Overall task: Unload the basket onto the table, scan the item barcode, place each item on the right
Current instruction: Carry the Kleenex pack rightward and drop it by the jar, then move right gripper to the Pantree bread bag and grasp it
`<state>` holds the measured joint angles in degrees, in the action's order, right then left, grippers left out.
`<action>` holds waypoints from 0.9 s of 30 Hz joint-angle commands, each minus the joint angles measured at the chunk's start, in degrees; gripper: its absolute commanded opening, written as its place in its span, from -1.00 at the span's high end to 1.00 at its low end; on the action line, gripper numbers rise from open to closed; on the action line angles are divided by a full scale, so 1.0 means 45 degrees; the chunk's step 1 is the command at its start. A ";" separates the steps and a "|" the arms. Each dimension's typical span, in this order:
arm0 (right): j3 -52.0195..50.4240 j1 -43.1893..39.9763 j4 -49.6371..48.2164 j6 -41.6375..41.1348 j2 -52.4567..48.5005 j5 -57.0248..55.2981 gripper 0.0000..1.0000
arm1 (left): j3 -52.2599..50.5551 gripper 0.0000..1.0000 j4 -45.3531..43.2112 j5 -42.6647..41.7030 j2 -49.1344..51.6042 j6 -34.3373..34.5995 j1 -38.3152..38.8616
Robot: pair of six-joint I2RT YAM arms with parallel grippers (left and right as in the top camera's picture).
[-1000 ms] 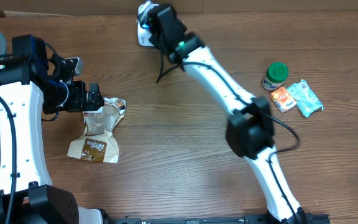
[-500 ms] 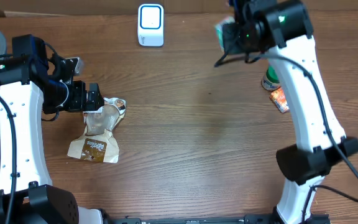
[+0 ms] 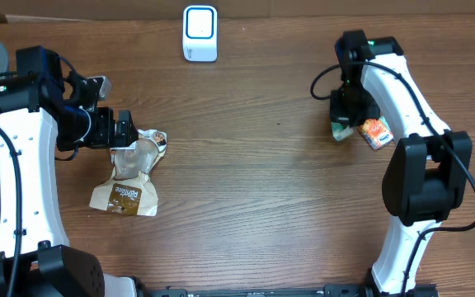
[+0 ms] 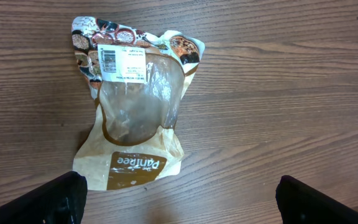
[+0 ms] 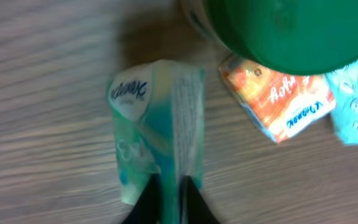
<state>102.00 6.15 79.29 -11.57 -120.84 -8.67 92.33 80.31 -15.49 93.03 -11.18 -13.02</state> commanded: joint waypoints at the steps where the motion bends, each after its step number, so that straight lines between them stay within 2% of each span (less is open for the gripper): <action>1: -0.0175 -0.0126 -0.0141 -0.0087 0.0223 -0.0029 0.31 | 0.0015 -0.99 -0.0010 -0.0141 0.0049 -0.0335 -0.0019; 5: 0.0155 -0.0092 -0.0126 0.0291 0.0233 0.0345 0.21 | 0.0015 -0.99 -0.0010 -0.0141 0.0049 -0.0335 -0.0019; 9: 0.1520 -0.0053 0.0500 0.0976 0.0233 0.2429 0.20 | 0.0015 -0.99 -0.0010 -0.0141 0.0049 -0.0335 -0.0019; 12: 0.3211 0.0034 0.0996 0.0967 0.0233 0.5872 0.20 | 0.0015 -0.99 -0.0010 -0.0141 0.0049 -0.0335 -0.0019; 15: 0.3687 0.0277 0.0330 0.0967 0.0233 0.8762 0.20 | 0.0015 -0.99 -0.0010 -0.0141 0.0049 -0.0335 -0.0019; 17: 0.3653 0.0588 -0.0481 0.0889 0.0228 1.0083 0.07 | 0.0015 -0.99 -0.0010 -0.0141 0.0049 -0.0335 -0.0019; 19: 0.3351 0.1098 -0.1418 -0.0039 0.0223 1.0316 -0.04 | 0.0015 -0.99 -0.0010 -0.0141 0.0049 -0.0335 -0.0019; 27: 0.1132 0.3910 -0.4439 -0.2472 0.0223 1.0185 -0.04 | 0.0015 -0.99 -0.0010 -0.0141 0.0049 -0.0335 -0.0019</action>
<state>111.74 18.63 62.67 -16.40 -120.73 34.59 92.33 80.34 -15.49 93.03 -11.18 -13.02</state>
